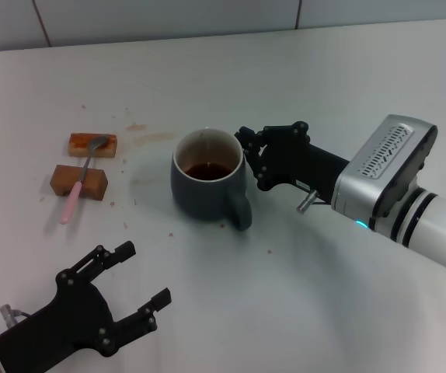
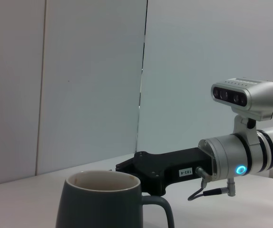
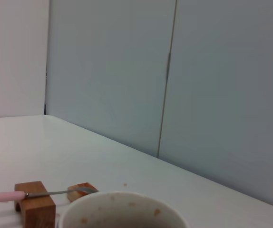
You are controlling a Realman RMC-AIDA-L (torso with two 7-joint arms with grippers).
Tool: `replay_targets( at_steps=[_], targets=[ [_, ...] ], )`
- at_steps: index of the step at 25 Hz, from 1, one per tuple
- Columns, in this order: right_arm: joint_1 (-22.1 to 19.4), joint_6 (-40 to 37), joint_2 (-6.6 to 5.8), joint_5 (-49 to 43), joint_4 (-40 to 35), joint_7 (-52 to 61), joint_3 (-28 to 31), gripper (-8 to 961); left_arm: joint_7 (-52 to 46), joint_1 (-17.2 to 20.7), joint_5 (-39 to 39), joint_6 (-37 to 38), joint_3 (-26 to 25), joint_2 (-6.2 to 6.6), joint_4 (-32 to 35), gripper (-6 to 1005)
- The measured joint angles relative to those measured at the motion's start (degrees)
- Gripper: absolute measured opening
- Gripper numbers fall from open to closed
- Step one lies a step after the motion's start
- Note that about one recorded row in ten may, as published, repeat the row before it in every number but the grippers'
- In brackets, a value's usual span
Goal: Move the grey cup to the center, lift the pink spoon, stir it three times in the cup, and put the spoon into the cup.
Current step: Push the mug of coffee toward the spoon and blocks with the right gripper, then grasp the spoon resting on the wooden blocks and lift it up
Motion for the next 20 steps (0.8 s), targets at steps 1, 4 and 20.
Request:
replay_targets(
  at_steps=[1, 4, 20],
  targets=[
    [0.0, 0.02, 0.0, -0.02, 0.04, 0.0, -0.01, 59, 0.0, 0.0, 0.0, 0.07, 0.0, 0.0, 0.0, 829],
    [-0.81, -0.9, 0.02, 0.06, -0.19, 0.0, 0.31, 57, 0.0, 0.0, 0.0, 0.13, -0.01, -0.01, 0.0, 829],
    [-19.07, -43.35, -0.67, -7.69, -18.3, 17.61, -1.22, 56, 0.08, 0.14, 0.0, 0.46, -0.62, 0.04, 0.3, 828]
  ],
)
